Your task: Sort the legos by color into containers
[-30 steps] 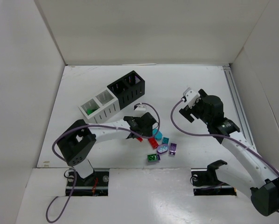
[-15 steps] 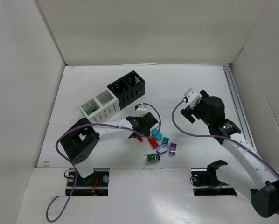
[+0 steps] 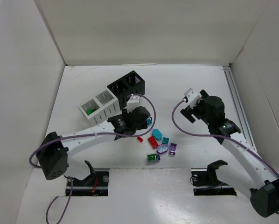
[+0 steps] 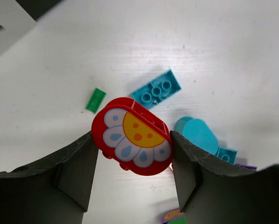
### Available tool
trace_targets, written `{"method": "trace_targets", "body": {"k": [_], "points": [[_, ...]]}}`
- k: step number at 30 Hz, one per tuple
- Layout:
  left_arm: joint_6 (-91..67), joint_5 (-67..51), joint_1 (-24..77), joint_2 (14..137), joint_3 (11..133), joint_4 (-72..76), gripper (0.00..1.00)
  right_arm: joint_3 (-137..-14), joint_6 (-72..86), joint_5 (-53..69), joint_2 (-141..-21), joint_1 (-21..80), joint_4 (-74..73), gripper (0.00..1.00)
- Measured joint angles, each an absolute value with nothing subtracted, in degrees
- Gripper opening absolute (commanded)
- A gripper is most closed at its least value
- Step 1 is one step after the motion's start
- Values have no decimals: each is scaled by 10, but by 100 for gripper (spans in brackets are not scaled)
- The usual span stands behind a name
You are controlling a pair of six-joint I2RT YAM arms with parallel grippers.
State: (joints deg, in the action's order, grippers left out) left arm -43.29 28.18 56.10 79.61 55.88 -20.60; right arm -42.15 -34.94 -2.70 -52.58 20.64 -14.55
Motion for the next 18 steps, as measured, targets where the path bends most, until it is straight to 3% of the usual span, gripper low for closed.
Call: {"method": "trace_targets", "body": {"k": [9, 18], "points": [[-382, 316, 410, 737, 575, -200, 42, -422, -355, -13, -526, 202, -145, 100], [-299, 277, 271, 738, 596, -142, 44, -422, -369, 3, -534, 202, -145, 100]]}}
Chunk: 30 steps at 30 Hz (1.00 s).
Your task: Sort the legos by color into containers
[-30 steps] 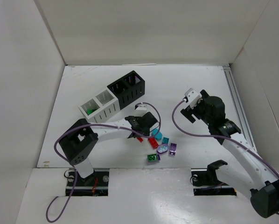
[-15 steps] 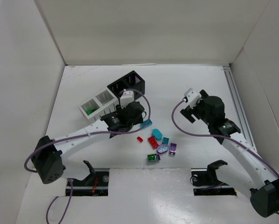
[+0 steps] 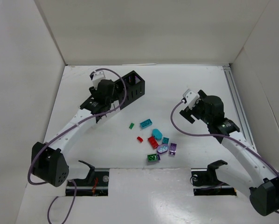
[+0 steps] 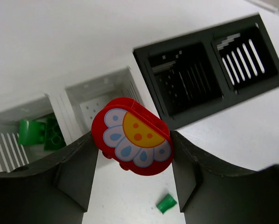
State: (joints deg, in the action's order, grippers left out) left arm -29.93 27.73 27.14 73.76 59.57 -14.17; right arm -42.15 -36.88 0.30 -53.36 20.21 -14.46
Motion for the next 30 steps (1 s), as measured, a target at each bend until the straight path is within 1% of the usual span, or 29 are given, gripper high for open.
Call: {"method": "trace_targets", "body": {"k": [1, 5, 9, 10, 14, 15, 19, 22, 23, 24, 27, 28, 30], "points": [[-293, 273, 259, 739, 597, -132, 44, -422, -371, 5, -539, 202, -145, 100], [-274, 261, 227, 759, 605, -108, 49, -422, -376, 11, -552, 202, -145, 100], [-264, 252, 225, 792, 615, -107, 58, -422, -386, 24, -553, 202, -144, 100], [-263, 251, 225, 797, 615, -109, 62, -422, -388, 28, -553, 202, -144, 100], [-266, 253, 223, 799, 617, -122, 63, -422, -392, 37, -553, 202, -144, 100], [-267, 253, 221, 799, 618, -124, 69, -422, -392, 39, -553, 202, -144, 100], [-270, 256, 212, 799, 621, -135, 85, -422, -392, 45, -553, 202, -144, 100], [-270, 251, 209, 793, 621, -146, 91, -422, -392, 47, -553, 202, -144, 100], [-268, 247, 211, 788, 620, -147, 97, -422, -392, 49, -553, 202, -144, 100], [-264, 244, 215, 779, 618, -146, 99, -422, -393, 51, -553, 203, -144, 100], [-243, 221, 247, 734, 603, -137, 99, -422, -395, 56, -564, 211, -140, 100], [-237, 205, 263, 715, 595, -130, 96, -422, -396, 58, -571, 218, -138, 100], [-227, 176, 299, 680, 576, -114, 95, -422, -396, 58, -594, 235, -135, 100]]}}
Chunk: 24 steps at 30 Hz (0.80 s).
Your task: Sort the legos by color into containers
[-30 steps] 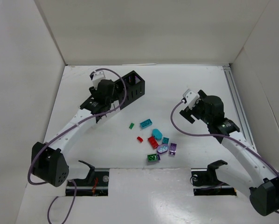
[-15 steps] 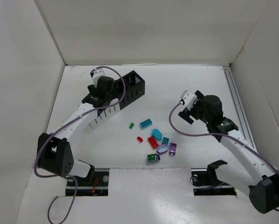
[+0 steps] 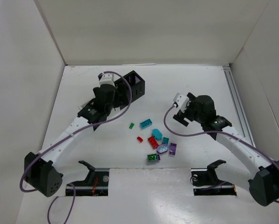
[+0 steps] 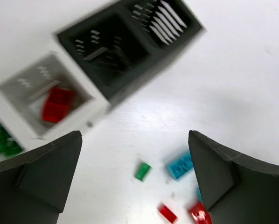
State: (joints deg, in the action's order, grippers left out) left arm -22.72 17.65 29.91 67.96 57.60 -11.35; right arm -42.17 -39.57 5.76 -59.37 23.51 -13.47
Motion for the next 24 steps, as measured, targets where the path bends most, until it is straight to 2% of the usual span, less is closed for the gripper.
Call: {"method": "trace_targets", "body": {"k": [4, 6, 9, 10, 17, 22, 24], "points": [[-223, 145, 361, 651, 531, -88, 86, -422, -387, 51, -623, 256, -136, 100], [-224, 135, 384, 660, 505, -82, 80, -422, -383, 45, -624, 257, -135, 100], [-224, 117, 400, 690, 473, -75, 79, -422, -378, 33, -616, 256, -135, 100], [-224, 112, 402, 703, 464, -70, 74, -422, -377, 30, -613, 256, -135, 100], [-223, 106, 408, 786, 444, -36, 73, -424, -375, 7, -596, 246, -146, 100], [-215, 113, 408, 859, 446, -11, 68, -424, -375, -1, -596, 232, -154, 100], [-214, 120, 408, 881, 446, -10, 64, -424, -375, -3, -596, 227, -158, 100]]}}
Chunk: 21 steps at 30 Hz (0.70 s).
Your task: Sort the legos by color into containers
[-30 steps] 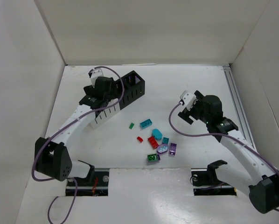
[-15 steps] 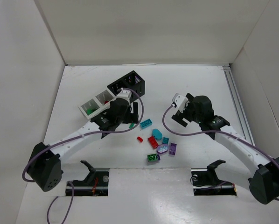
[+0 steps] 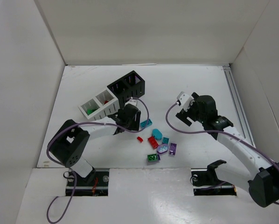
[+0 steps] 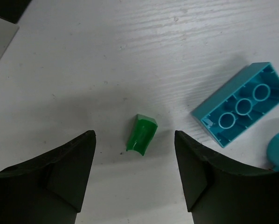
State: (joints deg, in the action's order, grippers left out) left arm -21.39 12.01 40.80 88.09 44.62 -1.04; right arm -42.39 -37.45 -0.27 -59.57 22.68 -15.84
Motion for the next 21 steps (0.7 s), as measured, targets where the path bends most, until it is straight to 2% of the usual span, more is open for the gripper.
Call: {"method": "trace_targets", "body": {"k": [4, 12, 15, 21], "points": [[-213, 133, 408, 901, 446, -5, 58, -424, -375, -3, -594, 220, -163, 100], [-213, 144, 411, 934, 470, 18, 20, -424, -375, -5, -592, 213, -163, 100], [-213, 148, 420, 939, 476, 18, 14, -424, -375, -4, -592, 213, -163, 100], [-225, 150, 440, 924, 480, -12, 9, -424, -375, -4, -592, 213, -163, 100]]}}
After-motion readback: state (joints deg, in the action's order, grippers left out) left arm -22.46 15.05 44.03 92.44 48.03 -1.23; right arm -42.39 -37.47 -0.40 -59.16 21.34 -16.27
